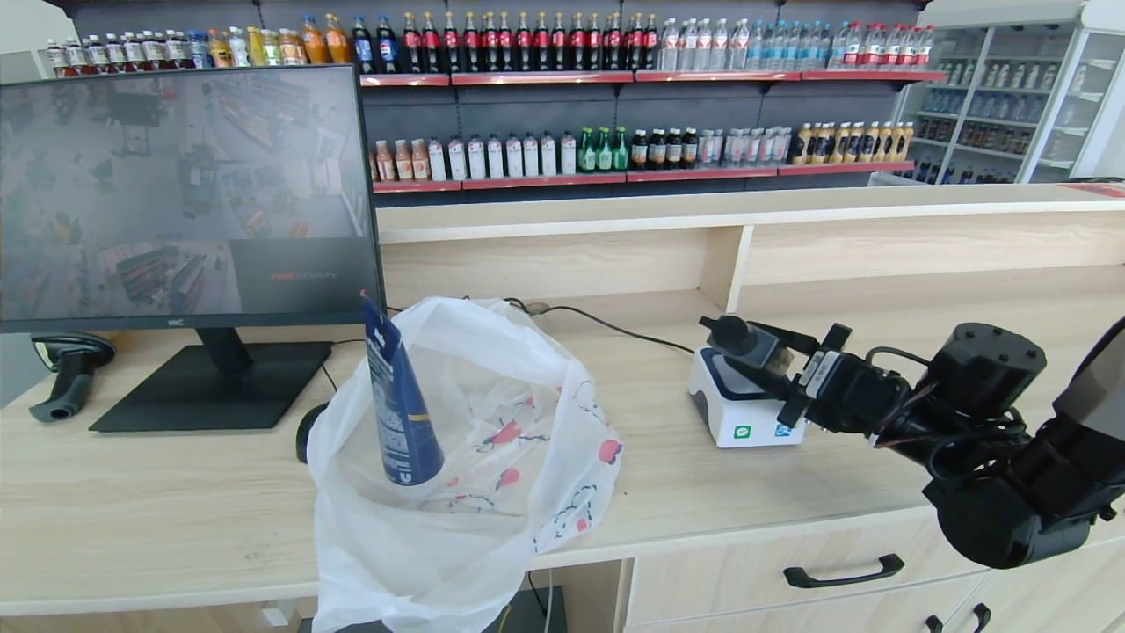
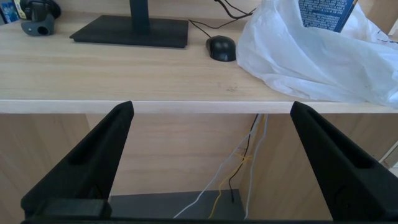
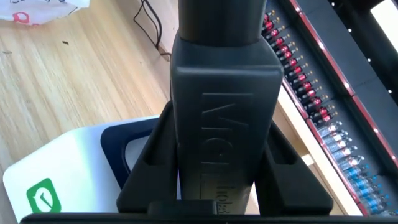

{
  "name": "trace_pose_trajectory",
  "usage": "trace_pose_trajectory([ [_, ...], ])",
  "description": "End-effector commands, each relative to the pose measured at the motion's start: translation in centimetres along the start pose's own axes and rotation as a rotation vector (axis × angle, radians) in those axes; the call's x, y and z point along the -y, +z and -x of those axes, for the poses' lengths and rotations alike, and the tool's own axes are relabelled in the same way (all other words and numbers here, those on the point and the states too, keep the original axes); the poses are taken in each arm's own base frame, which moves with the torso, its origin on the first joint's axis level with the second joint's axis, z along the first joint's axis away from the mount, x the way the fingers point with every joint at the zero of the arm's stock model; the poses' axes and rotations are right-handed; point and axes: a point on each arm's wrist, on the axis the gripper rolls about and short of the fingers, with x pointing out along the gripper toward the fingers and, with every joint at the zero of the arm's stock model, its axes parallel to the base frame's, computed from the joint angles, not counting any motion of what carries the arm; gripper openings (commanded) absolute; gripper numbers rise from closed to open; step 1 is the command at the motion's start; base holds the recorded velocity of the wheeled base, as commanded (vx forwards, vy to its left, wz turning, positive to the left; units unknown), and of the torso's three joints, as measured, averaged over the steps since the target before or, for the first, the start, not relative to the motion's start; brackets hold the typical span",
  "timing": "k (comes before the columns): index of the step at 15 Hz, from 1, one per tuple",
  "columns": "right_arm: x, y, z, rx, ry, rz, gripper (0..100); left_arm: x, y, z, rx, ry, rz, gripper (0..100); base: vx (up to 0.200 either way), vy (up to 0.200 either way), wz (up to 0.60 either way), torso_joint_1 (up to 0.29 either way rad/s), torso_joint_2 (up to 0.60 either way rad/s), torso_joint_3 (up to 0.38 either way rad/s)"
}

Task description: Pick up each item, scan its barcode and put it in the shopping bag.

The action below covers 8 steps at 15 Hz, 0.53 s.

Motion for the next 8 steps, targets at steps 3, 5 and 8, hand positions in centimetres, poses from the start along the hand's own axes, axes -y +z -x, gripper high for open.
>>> trace_pose_trajectory([
  [3,-0.40,-0.02,0.03,-0.002,0.012,-0.001,0,0.00,0.04,0.00,0.004,0.000,0.000,100,0.000,0.000,0.00,0.000,0.00,0.000],
  [5,-0.38,0.05,0.09,-0.002,0.012,0.000,0,0.00,0.02,0.00,0.003,0.000,0.000,100,0.000,0.000,0.00,0.000,0.00,0.000],
  [8,-0.06,0.42,0.06,0.008,0.004,-0.005,0,0.00,0.04,0.00,0.004,0.000,0.002,100,0.000,0.000,0.00,0.000,0.00,0.000],
])
